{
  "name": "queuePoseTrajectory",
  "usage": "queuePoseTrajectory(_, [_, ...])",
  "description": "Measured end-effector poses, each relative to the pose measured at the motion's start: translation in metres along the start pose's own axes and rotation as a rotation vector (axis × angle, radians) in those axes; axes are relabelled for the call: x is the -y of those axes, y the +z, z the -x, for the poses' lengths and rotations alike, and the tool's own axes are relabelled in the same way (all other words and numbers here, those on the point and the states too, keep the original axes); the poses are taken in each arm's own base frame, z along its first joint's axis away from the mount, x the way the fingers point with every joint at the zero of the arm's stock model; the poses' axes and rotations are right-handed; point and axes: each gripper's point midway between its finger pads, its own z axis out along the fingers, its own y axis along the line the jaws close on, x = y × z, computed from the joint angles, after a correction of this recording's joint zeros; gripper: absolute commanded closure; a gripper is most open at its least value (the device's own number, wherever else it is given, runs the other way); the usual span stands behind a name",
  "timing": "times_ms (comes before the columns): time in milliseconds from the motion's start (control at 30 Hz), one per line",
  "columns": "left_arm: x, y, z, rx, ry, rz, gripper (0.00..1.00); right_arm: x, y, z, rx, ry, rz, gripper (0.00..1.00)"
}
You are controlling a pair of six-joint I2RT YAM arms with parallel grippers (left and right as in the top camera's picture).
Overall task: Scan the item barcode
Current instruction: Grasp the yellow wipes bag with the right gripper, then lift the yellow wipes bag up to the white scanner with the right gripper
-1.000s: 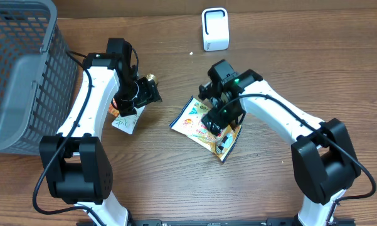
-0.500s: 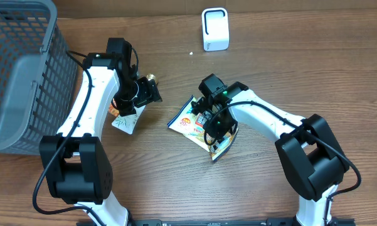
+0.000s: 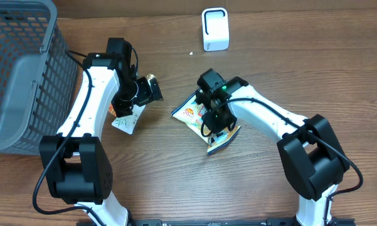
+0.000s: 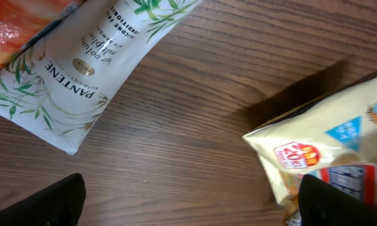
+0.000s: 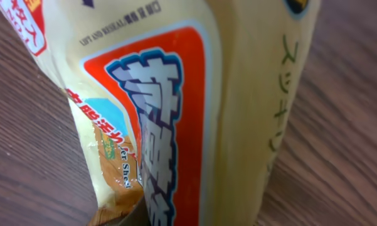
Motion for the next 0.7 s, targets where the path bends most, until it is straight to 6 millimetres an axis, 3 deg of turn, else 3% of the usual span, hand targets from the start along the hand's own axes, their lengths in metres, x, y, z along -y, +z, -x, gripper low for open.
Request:
queuePoseTrajectory(267, [0.001, 0.0, 0.004, 0.019, 0.004, -0.001, 0.0, 0.006, -0.045, 0.011, -0.012, 0.127, 0.088, 0.96])
queuePoseTrajectory(500, [0.001, 0.0, 0.007, 0.031, 0.006, -0.003, 0.0, 0.009, -0.091, 0.035, 0.09, 0.27, 0.428, 0.96])
queuePoseTrajectory(700, [0.001, 0.0, 0.007, 0.031, 0.006, -0.003, 0.0, 0.034, -0.128, 0.039, 0.175, 0.428, 0.745, 0.96])
